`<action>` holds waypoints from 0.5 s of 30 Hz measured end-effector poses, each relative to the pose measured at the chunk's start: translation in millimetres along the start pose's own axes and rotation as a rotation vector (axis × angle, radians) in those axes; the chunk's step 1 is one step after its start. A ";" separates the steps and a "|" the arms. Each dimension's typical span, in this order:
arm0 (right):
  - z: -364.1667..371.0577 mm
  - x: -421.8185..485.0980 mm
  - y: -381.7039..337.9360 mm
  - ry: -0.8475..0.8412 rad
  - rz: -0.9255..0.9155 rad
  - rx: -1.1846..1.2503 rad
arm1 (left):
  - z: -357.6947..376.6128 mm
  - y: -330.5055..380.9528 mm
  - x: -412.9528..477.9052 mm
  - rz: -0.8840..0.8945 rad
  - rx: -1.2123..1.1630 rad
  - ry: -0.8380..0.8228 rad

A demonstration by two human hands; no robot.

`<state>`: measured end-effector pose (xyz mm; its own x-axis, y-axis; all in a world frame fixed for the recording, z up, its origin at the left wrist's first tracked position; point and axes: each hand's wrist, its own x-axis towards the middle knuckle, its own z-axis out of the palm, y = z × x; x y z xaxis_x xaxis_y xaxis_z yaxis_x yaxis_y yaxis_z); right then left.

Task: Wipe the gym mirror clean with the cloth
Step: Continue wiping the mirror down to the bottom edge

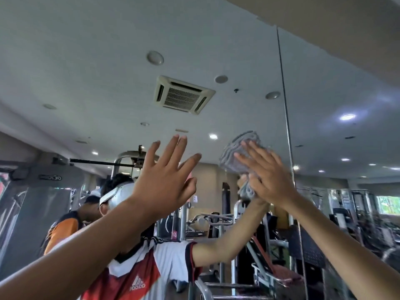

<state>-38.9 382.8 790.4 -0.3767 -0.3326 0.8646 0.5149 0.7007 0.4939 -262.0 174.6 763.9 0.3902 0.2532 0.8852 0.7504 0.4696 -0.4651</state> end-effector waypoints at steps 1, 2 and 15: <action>-2.1 7.7 9.5 0.037 0.119 0.021 | 1.7 1.3 -0.3 -0.004 0.011 0.007; -2.6 16.8 16.4 0.083 0.264 0.041 | 2.8 2.2 -0.8 -0.011 0.019 0.016; 5.1 -44.4 -6.7 0.145 0.236 0.035 | 9.0 33.6 10.9 -0.143 0.004 0.029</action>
<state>-29.5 396.1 748.2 -0.1342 -0.2422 0.9609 0.5473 0.7903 0.2756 -237.3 200.8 757.9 0.2943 0.1589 0.9424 0.7976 0.5024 -0.3338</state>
